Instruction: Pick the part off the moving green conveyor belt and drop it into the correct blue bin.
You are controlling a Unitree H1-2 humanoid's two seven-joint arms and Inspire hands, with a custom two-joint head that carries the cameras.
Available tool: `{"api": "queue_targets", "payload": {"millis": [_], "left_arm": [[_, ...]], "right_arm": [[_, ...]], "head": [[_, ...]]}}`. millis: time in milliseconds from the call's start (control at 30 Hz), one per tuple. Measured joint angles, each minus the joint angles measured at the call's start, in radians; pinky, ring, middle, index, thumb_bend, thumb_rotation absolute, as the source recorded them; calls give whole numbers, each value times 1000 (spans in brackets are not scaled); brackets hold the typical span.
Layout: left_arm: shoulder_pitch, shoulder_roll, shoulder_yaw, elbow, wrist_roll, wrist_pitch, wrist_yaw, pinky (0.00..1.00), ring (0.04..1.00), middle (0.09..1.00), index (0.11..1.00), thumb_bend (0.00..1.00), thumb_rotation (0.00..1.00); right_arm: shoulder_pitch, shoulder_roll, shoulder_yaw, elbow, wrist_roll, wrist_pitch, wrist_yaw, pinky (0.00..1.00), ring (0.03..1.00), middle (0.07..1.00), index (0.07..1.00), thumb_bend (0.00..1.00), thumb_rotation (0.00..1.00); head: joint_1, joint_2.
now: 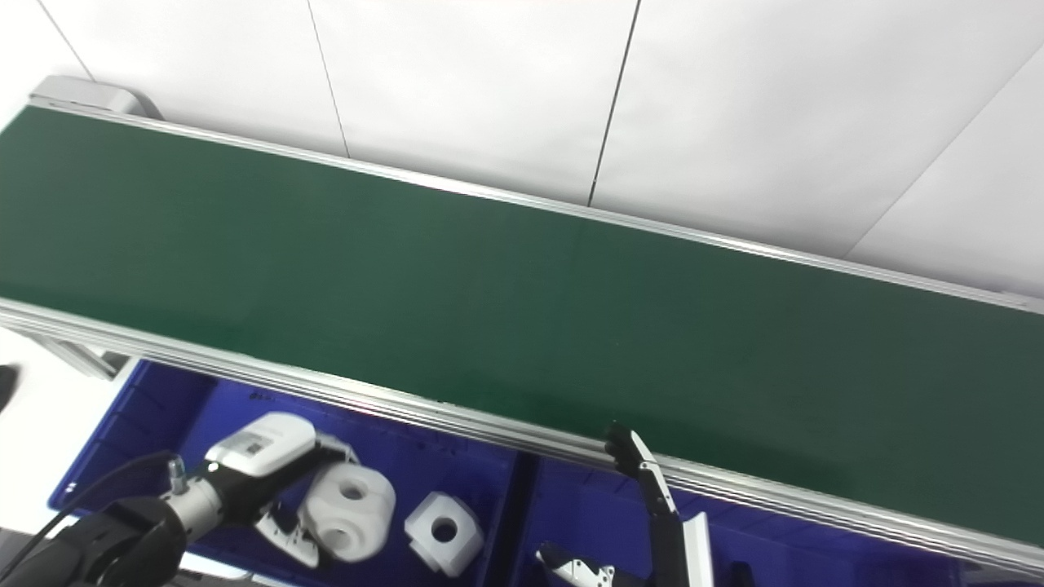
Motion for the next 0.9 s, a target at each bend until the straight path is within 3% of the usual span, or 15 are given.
{"api": "queue_targets", "payload": {"millis": [167, 300, 367, 433, 600, 733, 900], "left_arm": [[49, 2, 6, -71, 5, 4, 2, 1000, 971, 976, 952, 881, 877], [120, -1, 27, -74, -42, -42, 88, 1000, 950, 960, 939, 828, 794], [146, -15, 47, -69, -133, -102, 143, 972, 929, 938, 920, 801, 703], [158, -40, 52, -50, -256, -179, 189, 923, 920, 926, 911, 802, 682], [153, -107, 22, 21, -510, -320, 208, 875, 927, 935, 917, 824, 647], [133, -160, -14, 76, -673, -386, 202, 886, 931, 954, 941, 805, 579], [76, -218, -48, 93, -786, -416, 181, 921, 948, 963, 954, 835, 537]], "right_arm": [[3, -2, -4, 0, -6, 0, -10, 792, 825, 861, 885, 794, 522], [12, -4, -8, 0, -9, 0, -25, 789, 827, 861, 883, 801, 526], [14, -5, -9, 0, -12, 0, -27, 791, 830, 862, 884, 801, 526], [14, -6, -11, 0, -13, 0, -27, 792, 833, 866, 888, 794, 528], [42, -6, -27, -7, -32, 0, -24, 815, 846, 875, 898, 804, 554], [90, -6, -58, -44, -33, 0, 17, 807, 847, 882, 904, 822, 530], [138, 10, -106, -83, -36, 0, 87, 837, 871, 901, 923, 816, 529]], "head": [[-8, -2], [-20, -2], [-31, -3], [-52, -3], [-86, -5], [-138, -2], [-221, 14]]}}
